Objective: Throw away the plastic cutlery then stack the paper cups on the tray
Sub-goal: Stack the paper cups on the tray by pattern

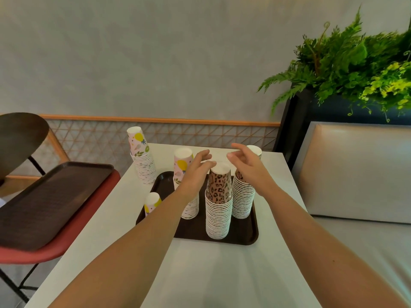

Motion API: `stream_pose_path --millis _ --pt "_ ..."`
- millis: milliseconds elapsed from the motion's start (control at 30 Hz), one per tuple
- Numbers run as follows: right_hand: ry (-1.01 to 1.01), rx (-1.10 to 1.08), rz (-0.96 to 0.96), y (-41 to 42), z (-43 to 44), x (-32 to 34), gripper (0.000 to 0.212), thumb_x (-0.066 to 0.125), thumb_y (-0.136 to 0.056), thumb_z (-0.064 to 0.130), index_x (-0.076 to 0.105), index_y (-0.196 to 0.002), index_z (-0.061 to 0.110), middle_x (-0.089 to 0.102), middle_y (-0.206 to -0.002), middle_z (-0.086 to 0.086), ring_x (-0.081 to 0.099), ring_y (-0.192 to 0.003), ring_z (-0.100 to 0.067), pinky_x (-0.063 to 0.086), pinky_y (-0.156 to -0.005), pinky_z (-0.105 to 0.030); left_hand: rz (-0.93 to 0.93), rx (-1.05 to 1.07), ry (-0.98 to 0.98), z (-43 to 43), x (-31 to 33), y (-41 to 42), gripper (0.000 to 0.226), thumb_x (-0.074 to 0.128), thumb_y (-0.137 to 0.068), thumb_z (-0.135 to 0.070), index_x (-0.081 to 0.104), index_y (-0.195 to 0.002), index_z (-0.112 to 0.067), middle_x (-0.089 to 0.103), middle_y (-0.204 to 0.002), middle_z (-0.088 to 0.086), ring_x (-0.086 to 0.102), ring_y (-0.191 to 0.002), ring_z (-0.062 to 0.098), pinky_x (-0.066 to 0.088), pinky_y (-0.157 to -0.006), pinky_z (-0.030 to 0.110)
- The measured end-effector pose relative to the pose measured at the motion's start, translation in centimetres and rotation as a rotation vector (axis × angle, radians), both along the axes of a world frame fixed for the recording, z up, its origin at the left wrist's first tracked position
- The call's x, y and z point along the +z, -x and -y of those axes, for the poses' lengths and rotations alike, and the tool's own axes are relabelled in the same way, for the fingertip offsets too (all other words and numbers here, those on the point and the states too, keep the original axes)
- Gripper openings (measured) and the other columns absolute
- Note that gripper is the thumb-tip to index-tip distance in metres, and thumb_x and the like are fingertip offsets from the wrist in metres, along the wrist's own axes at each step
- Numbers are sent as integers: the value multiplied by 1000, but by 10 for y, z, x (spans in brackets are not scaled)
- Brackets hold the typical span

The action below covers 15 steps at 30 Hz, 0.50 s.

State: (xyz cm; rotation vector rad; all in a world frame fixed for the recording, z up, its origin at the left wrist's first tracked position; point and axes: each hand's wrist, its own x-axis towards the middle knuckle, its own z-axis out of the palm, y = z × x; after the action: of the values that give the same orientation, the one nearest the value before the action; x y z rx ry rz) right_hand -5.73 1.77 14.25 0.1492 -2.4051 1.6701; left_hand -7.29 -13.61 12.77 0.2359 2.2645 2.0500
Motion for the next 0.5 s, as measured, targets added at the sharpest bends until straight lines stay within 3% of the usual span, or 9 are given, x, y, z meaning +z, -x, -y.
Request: stream_pose_path --millis 133,267,400,500 --pt "-53 -131 -206 5 7 17 29 59 -91 20 59 -118 9 61 -91 0 54 -79 2 42 -72 -4 -93 134 -48 5 7 -1 27 50 -94 -20 55 -120 -16 58 -107 -4 55 -108 16 44 -96 33" --pt "-32 -129 -324 7 25 34 16 61 -89 13 62 -105 7 55 -75 10 52 -67 12 42 -65 -4 -178 229 -107 17 16 -1 12 50 -93 -15 59 -97 -22 62 -92 1 60 -83 15 48 -72 27" --pt "-16 -49 -357 7 60 45 7 62 -88 12 62 -95 13 53 -68 10 52 -61 2 45 -61 -14 -237 283 -127 44 21 0 14 49 -94 -14 58 -89 -23 60 -76 0 57 -66 11 46 -61 22" --pt "-52 21 -364 8 87 44 6 61 -89 15 59 -93 19 58 -70 -1 56 -64 -19 51 -63 -35 -260 292 -97 68 20 4 14 50 -94 -16 58 -87 -24 59 -72 -1 55 -62 11 44 -58 21"
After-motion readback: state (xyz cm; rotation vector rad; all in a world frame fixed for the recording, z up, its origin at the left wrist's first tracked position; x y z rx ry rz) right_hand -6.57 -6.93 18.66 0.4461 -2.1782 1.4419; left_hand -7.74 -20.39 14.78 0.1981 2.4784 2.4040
